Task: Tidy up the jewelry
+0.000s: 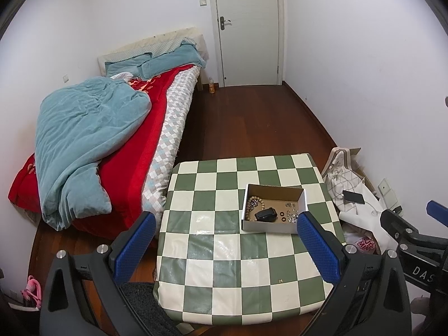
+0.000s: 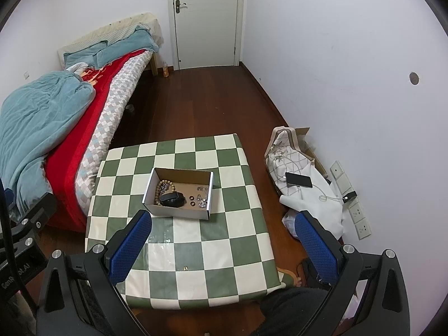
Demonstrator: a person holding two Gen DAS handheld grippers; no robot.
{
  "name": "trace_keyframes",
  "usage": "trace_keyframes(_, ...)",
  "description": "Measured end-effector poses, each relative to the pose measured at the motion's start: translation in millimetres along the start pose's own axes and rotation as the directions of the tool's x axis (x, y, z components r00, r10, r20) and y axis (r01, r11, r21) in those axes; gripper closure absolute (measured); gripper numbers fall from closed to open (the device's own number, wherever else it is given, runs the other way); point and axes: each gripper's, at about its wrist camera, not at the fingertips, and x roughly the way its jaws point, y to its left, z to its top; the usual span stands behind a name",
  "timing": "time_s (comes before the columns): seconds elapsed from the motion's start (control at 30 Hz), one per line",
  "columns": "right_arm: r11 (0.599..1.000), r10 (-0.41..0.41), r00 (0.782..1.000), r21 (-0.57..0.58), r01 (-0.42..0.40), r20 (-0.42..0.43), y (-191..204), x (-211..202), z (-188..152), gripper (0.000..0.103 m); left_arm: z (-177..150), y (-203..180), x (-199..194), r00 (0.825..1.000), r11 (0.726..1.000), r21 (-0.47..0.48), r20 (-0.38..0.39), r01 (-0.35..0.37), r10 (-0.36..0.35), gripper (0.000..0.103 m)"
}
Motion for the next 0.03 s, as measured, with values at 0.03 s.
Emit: trace_keyframes(0.03,1.0,-0.001,1.0,0.0,0.001,0.0,0.0,0.0,0.1,0.0,1.0,-1.1,-0.6,1.0,1.0,-0.001,0.002,0.003,-0.003,0.0)
